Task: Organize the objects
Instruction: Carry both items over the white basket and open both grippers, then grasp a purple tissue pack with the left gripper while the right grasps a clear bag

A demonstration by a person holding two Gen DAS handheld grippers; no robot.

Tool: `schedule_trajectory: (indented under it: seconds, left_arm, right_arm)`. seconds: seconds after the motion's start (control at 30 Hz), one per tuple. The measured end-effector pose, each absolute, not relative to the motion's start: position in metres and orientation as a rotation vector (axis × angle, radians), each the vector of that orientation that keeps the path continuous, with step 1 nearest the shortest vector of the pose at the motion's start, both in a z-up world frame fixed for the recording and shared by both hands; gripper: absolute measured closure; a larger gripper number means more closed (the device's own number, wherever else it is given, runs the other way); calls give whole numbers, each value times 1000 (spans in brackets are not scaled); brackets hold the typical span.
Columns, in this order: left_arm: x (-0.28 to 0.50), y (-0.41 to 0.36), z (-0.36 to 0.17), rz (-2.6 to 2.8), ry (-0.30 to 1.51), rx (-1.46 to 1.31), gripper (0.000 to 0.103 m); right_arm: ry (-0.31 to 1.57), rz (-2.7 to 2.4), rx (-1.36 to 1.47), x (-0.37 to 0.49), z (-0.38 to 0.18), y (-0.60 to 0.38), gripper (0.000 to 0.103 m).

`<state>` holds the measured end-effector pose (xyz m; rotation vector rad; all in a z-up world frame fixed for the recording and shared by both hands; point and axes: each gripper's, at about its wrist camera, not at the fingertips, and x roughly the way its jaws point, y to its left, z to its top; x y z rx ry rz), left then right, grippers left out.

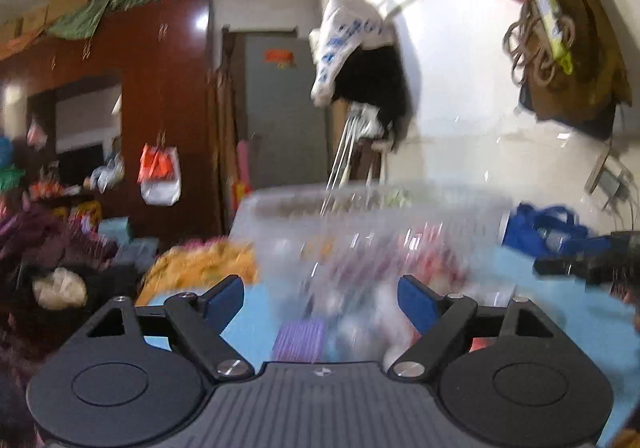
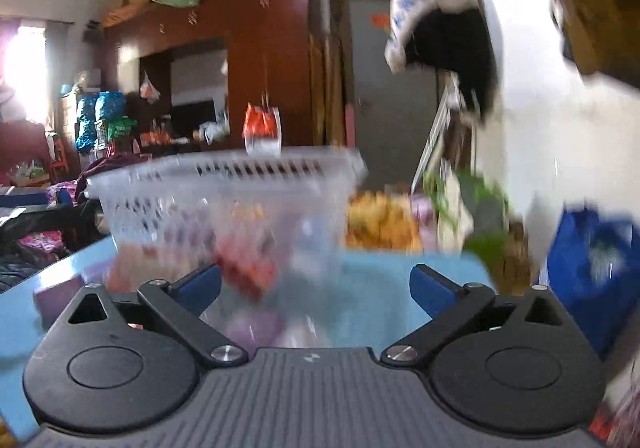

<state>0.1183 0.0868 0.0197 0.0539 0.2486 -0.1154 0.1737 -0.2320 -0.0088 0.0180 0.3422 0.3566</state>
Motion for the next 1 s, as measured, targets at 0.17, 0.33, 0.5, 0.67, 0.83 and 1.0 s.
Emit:
schedule_trajectory:
  seconds: [0.17,0.33,0.5,0.67,0.83,1.0]
  left_arm:
    - [112,107,4,-26,301,42,16]
    - [116,114,-4,-22,350,43,16]
    - [113,118,-12,-9,379,35,16]
    - [114,121,-14,-10,386,25,16]
    - [117,117,-16,-26,401,41,16]
    - [119,115,-17,-23,414,58,16]
  right_arm:
    - [441,369,-25,187,-16,-221,22]
    - [495,387,17,192,-22,-225,37]
    - [491,379,56,189,-21,-233,51]
    - [502,393,81,194,-21,-235,67]
    - [520,391,68,196,-22,-233,67]
    - [530,381,12,196,-23,-225,63]
